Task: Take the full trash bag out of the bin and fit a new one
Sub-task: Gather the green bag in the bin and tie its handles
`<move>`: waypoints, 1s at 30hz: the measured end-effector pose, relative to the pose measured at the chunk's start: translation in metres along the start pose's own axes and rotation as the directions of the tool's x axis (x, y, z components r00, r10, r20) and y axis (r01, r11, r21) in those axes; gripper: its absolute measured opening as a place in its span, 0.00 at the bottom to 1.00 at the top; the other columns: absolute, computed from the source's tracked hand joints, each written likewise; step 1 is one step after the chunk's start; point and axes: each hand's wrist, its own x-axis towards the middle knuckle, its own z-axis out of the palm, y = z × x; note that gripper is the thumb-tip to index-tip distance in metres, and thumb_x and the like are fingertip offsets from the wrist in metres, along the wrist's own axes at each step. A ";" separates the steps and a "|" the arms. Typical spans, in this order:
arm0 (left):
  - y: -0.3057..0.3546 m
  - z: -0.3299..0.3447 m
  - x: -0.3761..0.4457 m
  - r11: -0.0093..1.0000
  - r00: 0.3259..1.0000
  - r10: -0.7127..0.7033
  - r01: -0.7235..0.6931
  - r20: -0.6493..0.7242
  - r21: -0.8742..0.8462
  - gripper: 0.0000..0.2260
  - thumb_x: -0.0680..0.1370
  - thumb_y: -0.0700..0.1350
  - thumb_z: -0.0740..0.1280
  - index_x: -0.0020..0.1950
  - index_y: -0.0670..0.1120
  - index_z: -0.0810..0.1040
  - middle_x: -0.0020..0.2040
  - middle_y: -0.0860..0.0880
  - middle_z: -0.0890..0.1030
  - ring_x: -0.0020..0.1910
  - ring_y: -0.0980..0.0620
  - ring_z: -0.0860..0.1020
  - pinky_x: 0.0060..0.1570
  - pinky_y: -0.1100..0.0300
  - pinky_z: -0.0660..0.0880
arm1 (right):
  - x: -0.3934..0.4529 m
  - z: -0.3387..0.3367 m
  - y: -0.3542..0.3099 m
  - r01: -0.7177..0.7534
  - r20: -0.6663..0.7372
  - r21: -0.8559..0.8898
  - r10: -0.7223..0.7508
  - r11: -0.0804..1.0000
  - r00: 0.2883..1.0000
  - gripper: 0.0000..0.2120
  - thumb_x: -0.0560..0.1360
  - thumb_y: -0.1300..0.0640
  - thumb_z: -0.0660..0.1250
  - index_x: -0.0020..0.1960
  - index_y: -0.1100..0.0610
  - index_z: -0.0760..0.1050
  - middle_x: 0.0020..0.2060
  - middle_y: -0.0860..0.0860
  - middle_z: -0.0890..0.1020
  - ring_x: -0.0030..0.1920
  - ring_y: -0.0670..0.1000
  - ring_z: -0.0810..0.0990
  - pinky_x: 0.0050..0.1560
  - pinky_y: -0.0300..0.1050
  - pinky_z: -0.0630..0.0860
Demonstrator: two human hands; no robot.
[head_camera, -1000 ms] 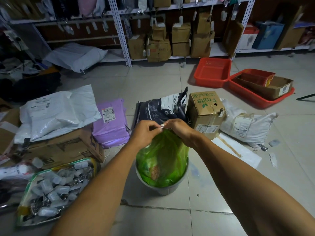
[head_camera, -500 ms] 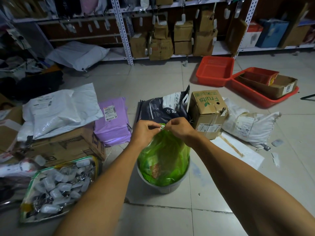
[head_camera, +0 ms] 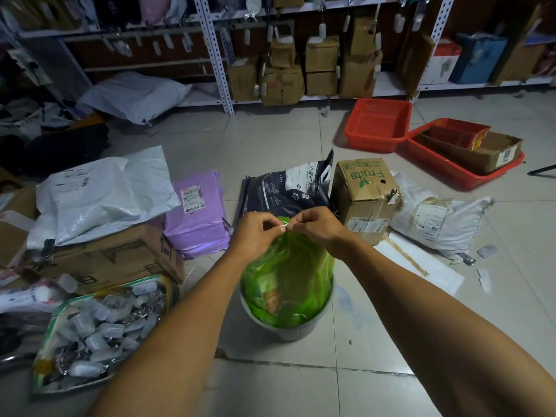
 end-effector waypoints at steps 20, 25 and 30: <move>0.000 -0.030 0.003 0.967 0.971 -0.126 0.074 0.204 0.243 0.11 0.81 0.44 0.60 0.45 0.40 0.76 0.47 0.43 0.79 0.45 0.48 0.75 0.46 0.57 0.69 | -0.001 -0.018 0.015 -0.016 -0.283 -0.421 -0.114 0.907 0.952 0.06 0.76 0.61 0.68 0.48 0.59 0.84 0.42 0.52 0.83 0.43 0.48 0.79 0.47 0.40 0.73; -0.011 -0.025 0.002 0.973 0.983 -0.106 0.071 0.151 0.219 0.09 0.79 0.42 0.63 0.47 0.38 0.80 0.50 0.50 0.81 0.49 0.53 0.78 0.50 0.60 0.72 | -0.005 -0.013 0.022 -0.071 -0.297 -0.486 -0.088 0.871 0.951 0.09 0.74 0.60 0.66 0.43 0.50 0.83 0.45 0.51 0.86 0.44 0.51 0.81 0.48 0.44 0.76; -0.027 -0.021 -0.004 0.993 0.994 -0.110 0.110 -0.010 0.037 0.03 0.76 0.44 0.69 0.45 0.45 0.81 0.45 0.50 0.83 0.47 0.52 0.80 0.50 0.57 0.76 | -0.008 0.005 0.012 0.084 -0.214 -0.451 -0.199 0.889 0.957 0.16 0.77 0.46 0.63 0.63 0.47 0.77 0.61 0.52 0.82 0.59 0.55 0.81 0.61 0.55 0.76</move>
